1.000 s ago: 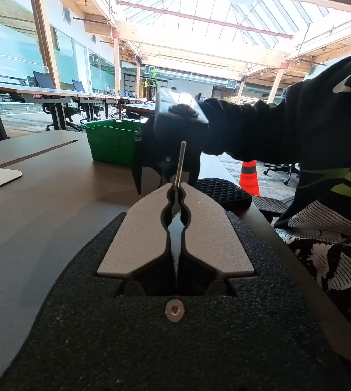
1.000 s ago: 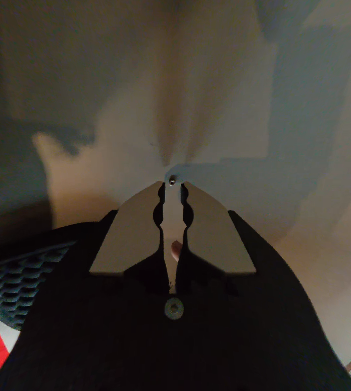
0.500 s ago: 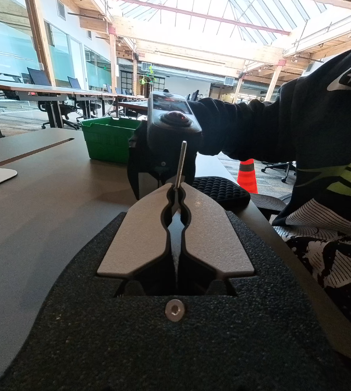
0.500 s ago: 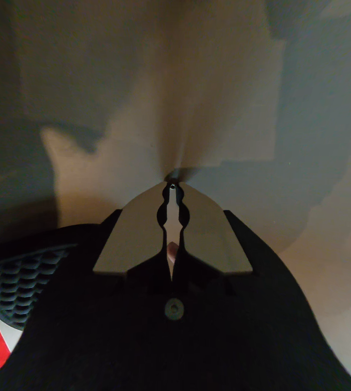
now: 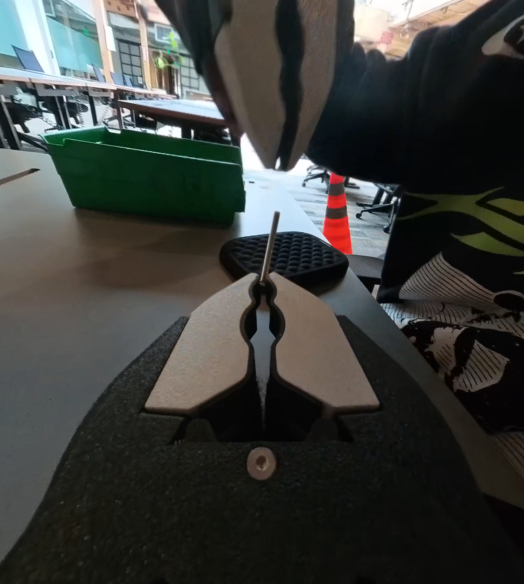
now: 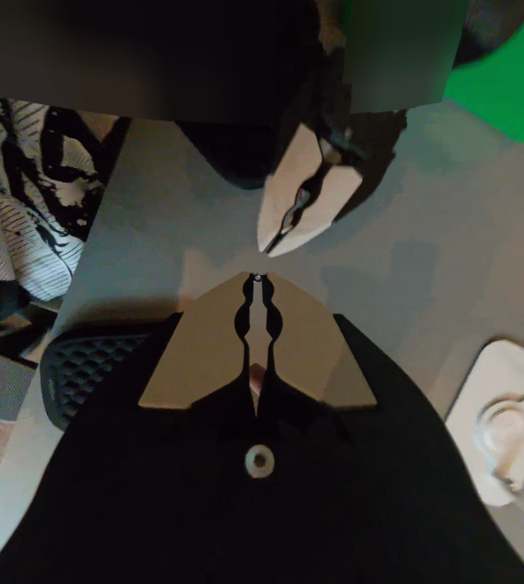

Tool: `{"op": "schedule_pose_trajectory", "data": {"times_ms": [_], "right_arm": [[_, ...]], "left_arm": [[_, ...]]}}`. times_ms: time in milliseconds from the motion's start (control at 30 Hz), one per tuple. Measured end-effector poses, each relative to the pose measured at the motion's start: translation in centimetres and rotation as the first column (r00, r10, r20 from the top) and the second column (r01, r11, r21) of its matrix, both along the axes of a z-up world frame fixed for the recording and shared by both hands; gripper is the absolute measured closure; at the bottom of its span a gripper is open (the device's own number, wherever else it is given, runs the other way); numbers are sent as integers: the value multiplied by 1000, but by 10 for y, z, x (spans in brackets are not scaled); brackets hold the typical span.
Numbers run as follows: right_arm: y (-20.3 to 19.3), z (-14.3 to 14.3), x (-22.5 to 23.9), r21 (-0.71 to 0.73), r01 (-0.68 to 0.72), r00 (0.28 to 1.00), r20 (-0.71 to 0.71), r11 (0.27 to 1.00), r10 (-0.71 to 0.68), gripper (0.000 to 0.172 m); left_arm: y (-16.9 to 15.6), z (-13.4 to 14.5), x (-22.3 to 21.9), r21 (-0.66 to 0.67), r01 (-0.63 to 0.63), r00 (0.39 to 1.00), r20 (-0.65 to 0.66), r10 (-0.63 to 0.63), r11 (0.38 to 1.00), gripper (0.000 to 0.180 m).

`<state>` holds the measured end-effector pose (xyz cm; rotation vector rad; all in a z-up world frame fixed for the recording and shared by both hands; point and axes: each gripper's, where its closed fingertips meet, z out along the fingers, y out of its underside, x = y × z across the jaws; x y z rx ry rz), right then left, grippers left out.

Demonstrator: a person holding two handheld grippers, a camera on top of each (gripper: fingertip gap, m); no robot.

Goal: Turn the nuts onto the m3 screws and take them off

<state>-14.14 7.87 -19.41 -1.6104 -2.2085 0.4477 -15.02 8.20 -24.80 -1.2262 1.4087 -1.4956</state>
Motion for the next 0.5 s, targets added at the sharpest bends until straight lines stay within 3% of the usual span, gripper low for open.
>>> {"op": "schedule_pose_trajectory", "data": {"times_ms": [33,233,500], "right_arm": [[-2,5,-5,20,-48,999,20,999,47,168],[-6,5,-26,70,-261,952,184,963,244,168],[4,-9,-29,62,-341,898,316,938,306,168]], "left_arm": [[-1,-1,0,-2,10,1000,-4,-10,1000,179],[-6,-3,1,-5,49,999,-22,-49,999,179],[-7,-5,2,-6,57,998,-36,-58,998,179]]}}
